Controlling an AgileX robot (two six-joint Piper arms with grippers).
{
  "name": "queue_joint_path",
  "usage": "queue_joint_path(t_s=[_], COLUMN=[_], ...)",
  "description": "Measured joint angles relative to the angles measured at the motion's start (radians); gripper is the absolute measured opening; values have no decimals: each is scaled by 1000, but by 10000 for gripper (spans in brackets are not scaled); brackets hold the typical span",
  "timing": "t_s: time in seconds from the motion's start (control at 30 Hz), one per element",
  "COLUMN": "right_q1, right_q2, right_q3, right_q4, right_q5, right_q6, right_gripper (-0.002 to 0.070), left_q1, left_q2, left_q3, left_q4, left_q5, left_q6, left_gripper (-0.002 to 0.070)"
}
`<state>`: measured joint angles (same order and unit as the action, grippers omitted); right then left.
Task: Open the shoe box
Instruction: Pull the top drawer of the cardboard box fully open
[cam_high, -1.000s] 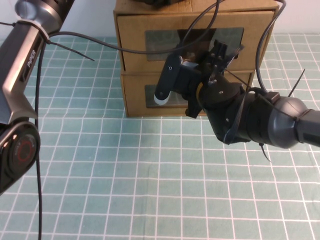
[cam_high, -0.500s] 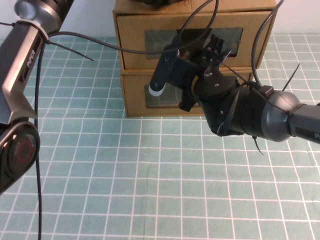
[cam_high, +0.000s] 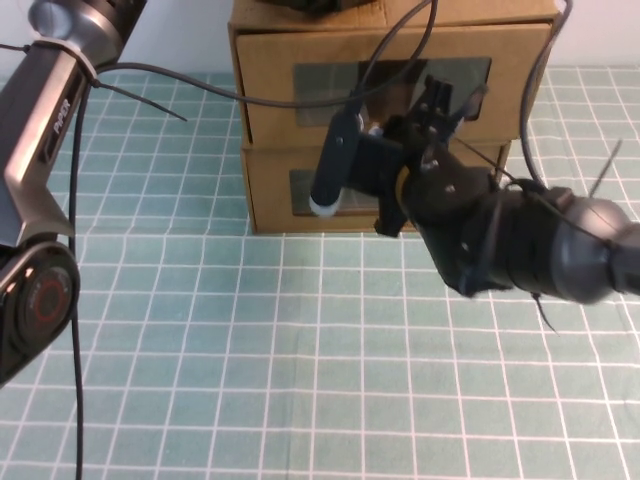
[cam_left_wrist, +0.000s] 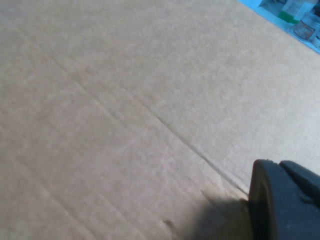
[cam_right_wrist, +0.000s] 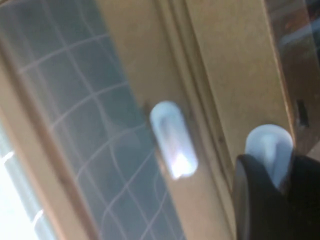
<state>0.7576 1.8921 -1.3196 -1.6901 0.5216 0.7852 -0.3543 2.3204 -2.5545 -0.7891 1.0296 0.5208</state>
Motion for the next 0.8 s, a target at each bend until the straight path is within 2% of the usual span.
queue_joint_path(t_s=[0.27, 0.6, 0.8], right_q1=[110, 364, 441], right_q2=[-148, -282, -331], right_q3=[198, 355, 391], right_q4=[8, 220, 286], right_q5=[59, 229, 298], right_q6=[51, 90, 90], right_gripper=[108, 105, 105], left_q1=[4, 7, 7], left_q2=[0, 0, 0], left_q3=[0, 0, 0], left_q4=[-15, -15, -13], left_q5=[21, 25, 25], left_q6=[-5, -6, -6], left_gripper=[-5, -5, -5])
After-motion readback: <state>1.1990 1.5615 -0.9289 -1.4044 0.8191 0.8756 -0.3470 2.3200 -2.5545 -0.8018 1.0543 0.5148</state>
